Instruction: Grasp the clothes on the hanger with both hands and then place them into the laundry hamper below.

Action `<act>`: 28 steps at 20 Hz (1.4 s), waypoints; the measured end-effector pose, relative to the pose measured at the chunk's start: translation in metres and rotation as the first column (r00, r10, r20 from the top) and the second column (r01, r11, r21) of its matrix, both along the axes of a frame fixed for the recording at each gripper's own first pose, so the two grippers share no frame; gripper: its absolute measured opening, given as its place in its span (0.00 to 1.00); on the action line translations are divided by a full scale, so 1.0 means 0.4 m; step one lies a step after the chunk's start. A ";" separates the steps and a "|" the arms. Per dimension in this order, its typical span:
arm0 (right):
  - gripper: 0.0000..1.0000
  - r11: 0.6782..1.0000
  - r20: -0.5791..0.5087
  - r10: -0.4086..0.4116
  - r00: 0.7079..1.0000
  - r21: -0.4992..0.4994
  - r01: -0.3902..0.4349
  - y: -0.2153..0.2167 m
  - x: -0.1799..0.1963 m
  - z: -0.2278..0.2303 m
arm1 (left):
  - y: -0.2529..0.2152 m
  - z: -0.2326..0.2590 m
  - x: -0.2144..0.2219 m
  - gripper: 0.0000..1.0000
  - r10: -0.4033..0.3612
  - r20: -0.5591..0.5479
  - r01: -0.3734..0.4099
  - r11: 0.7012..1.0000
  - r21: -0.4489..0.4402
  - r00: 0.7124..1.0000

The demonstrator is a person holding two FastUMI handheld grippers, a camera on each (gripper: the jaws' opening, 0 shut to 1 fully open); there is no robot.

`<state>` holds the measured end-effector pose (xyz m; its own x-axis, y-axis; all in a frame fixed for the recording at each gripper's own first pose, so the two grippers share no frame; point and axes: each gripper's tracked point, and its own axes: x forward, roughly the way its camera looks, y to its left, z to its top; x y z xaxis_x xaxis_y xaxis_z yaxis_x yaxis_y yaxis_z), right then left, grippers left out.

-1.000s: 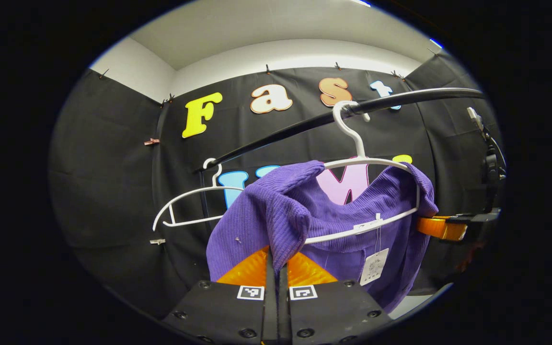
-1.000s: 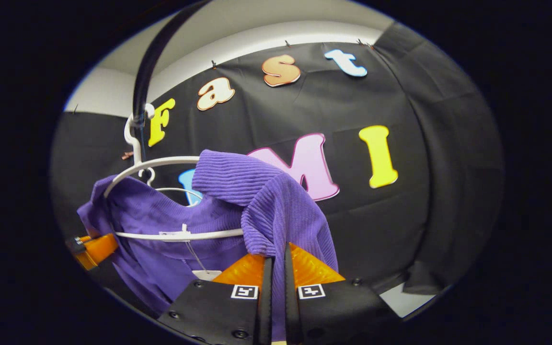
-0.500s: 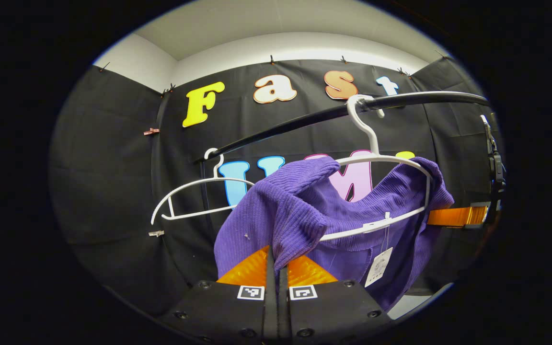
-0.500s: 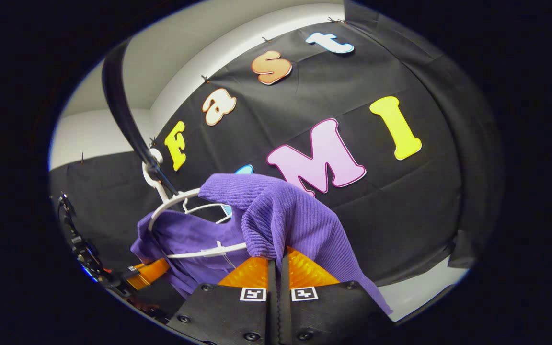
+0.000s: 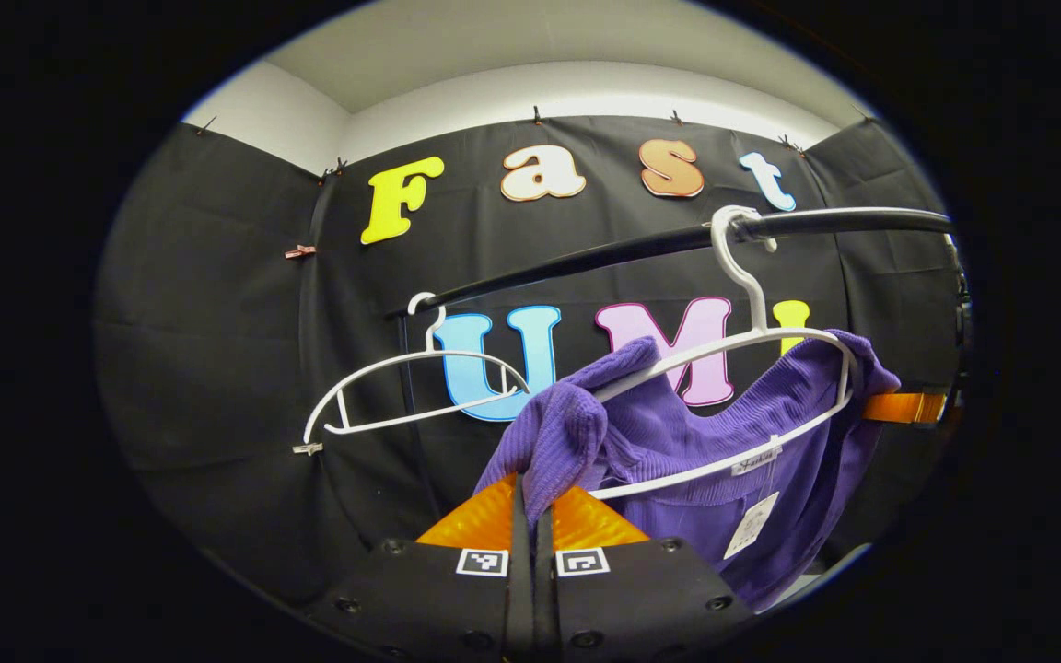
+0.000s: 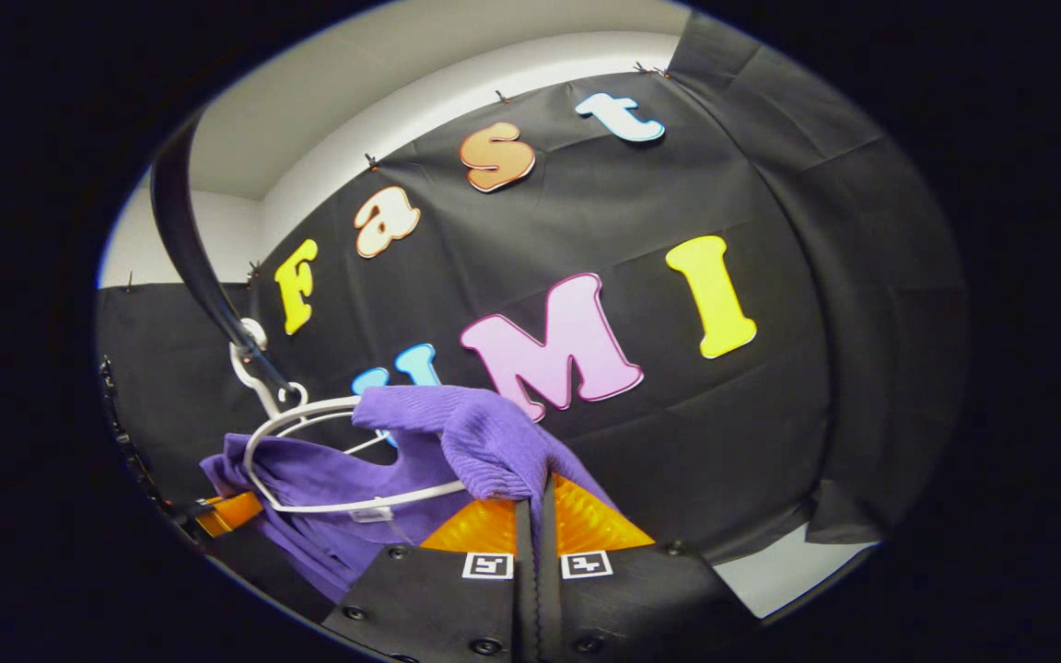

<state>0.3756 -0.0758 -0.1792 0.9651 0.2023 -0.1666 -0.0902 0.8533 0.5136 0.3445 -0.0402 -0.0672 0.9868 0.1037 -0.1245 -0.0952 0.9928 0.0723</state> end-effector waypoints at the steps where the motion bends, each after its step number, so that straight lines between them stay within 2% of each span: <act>1: 0.05 1.000 0.001 -0.023 1.000 -0.008 0.023 -0.013 0.011 -0.004 | 0.007 0.006 0.001 0.05 0.003 0.004 -0.003 1.000 0.005 1.000; 5: 0.05 0.993 0.017 -0.117 0.993 0.024 0.116 -0.063 0.060 0.010 | 0.023 0.020 0.004 0.04 0.005 0.009 -0.006 1.000 0.026 1.000; 10: 0.04 0.992 0.010 -0.123 0.992 -0.002 0.123 -0.043 0.125 -0.010 | 0.042 0.035 0.023 0.06 0.008 0.006 -0.008 1.000 0.009 1.000; 11: 0.00 0.992 -0.006 -0.122 0.992 -0.015 0.122 -0.033 0.135 -0.027 | 0.050 0.026 0.028 0.05 0.013 -0.007 -0.013 1.000 -0.001 1.000; 12: 0.04 0.992 -0.029 -0.121 0.992 -0.029 0.120 -0.022 0.140 -0.051 | 0.059 0.006 0.032 0.05 0.014 -0.034 -0.014 1.000 -0.012 0.999; 15: 0.04 0.995 -0.100 -0.094 0.991 -0.044 0.090 0.020 0.136 -0.137 | 0.083 -0.045 0.036 0.05 0.018 -0.092 -0.021 1.000 -0.022 0.996; 18: 0.05 0.999 -0.151 -0.040 0.988 -0.028 0.036 0.077 0.089 -0.208 | 0.105 -0.110 0.020 0.05 0.033 -0.144 -0.037 0.999 -0.024 0.989; 23: 0.05 0.998 -0.169 0.053 0.984 -0.012 -0.056 0.155 -0.002 -0.247 | 0.141 -0.240 -0.029 0.05 0.059 -0.241 -0.069 0.997 -0.034 0.969; 28: 0.05 0.990 -0.221 0.133 0.966 -0.018 -0.140 0.217 -0.110 -0.289 | 0.114 -0.363 -0.109 0.05 0.033 -0.332 -0.059 0.996 -0.071 0.943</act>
